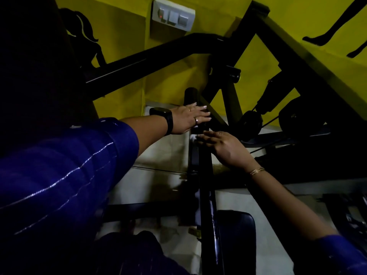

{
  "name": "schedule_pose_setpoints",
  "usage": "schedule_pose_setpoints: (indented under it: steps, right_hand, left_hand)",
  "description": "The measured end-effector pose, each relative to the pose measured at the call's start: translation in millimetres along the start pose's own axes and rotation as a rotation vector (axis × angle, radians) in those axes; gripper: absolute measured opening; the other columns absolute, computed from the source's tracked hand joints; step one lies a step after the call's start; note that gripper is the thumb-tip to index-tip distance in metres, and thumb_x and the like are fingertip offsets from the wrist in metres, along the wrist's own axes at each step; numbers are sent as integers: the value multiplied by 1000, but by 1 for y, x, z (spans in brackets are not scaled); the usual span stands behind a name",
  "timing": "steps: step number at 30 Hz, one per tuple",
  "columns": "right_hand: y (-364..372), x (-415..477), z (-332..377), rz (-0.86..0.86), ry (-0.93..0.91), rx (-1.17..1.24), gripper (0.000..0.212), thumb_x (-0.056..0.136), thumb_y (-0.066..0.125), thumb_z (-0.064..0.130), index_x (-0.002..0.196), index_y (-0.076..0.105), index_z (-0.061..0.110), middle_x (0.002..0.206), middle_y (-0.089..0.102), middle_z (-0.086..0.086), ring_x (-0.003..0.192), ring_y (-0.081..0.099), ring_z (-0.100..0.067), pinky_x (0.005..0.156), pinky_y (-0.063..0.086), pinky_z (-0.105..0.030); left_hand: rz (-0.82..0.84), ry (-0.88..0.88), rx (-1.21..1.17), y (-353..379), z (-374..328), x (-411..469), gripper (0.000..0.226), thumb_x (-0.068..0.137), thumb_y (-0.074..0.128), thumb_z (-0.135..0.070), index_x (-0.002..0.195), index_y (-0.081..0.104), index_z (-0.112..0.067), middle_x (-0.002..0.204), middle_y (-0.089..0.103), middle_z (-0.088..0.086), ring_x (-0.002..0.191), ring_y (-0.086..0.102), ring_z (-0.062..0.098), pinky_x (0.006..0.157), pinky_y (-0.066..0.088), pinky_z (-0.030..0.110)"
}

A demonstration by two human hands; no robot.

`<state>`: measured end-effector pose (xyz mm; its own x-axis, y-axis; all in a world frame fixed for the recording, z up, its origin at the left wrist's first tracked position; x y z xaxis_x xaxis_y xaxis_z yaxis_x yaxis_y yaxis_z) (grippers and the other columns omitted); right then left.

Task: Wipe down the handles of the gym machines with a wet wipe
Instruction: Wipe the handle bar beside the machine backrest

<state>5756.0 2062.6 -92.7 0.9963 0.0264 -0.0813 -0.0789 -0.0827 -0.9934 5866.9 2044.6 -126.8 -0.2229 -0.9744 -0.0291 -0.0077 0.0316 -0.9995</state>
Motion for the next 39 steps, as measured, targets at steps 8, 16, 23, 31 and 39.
schedule_pose_setpoints:
  steps: [8, 16, 23, 31, 39]
  right_hand:
    - [-2, 14, -2, -77, 152, -36, 46, 87, 35, 18, 115, 70, 14, 124, 66, -4, 127, 52, -29, 99, 41, -34]
    - [-12, -18, 25, 77, -65, 243, 46, 96, 29, 21, 125, 64, 17, 130, 62, -3, 125, 54, -20, 104, 44, -37]
    - [-7, 6, -1, 76, 110, 69, 58, 90, 18, 20, 132, 58, 15, 134, 58, -7, 134, 44, -31, 107, 36, -46]
    - [15, -1, 27, 279, 90, 322, 84, 81, 2, 41, 124, 63, 3, 139, 50, -20, 138, 39, -25, 119, 15, -40]
    - [-1, -3, 12, 202, 33, 111, 67, 85, 11, 23, 130, 60, 20, 135, 58, -6, 137, 40, -27, 114, 23, -44]
  left_hand:
    - [-24, -24, -40, -4, -1, -1, 55, 104, 40, -17, 154, 18, -18, 162, 14, 5, 151, 4, 23, 120, -4, 35]
    - [-6, -33, -24, -4, -1, -1, 52, 106, 36, -20, 154, 18, -20, 162, 15, 6, 151, 5, 24, 119, -2, 37]
    - [44, -65, 48, -3, -2, -1, 55, 106, 35, -22, 155, 9, -25, 164, 6, 1, 151, 0, 20, 120, -2, 36]
    - [63, -89, 75, -8, -5, -3, 53, 107, 30, -22, 155, 8, -28, 164, 4, 1, 151, 0, 20, 121, -1, 37]
    - [85, -58, 136, -8, -5, -2, 53, 107, 28, -34, 155, 6, -30, 164, 3, 1, 151, 2, 21, 121, 4, 38]
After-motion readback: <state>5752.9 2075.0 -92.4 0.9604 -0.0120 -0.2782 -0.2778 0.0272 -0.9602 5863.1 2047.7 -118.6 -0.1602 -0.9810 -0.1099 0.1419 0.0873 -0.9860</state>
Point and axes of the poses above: each hand's wrist, its own x-axis towards the middle knuckle, its own y-axis out of the palm, z = x × y, the point moved 8 cm from there along x, towards the middle knuckle
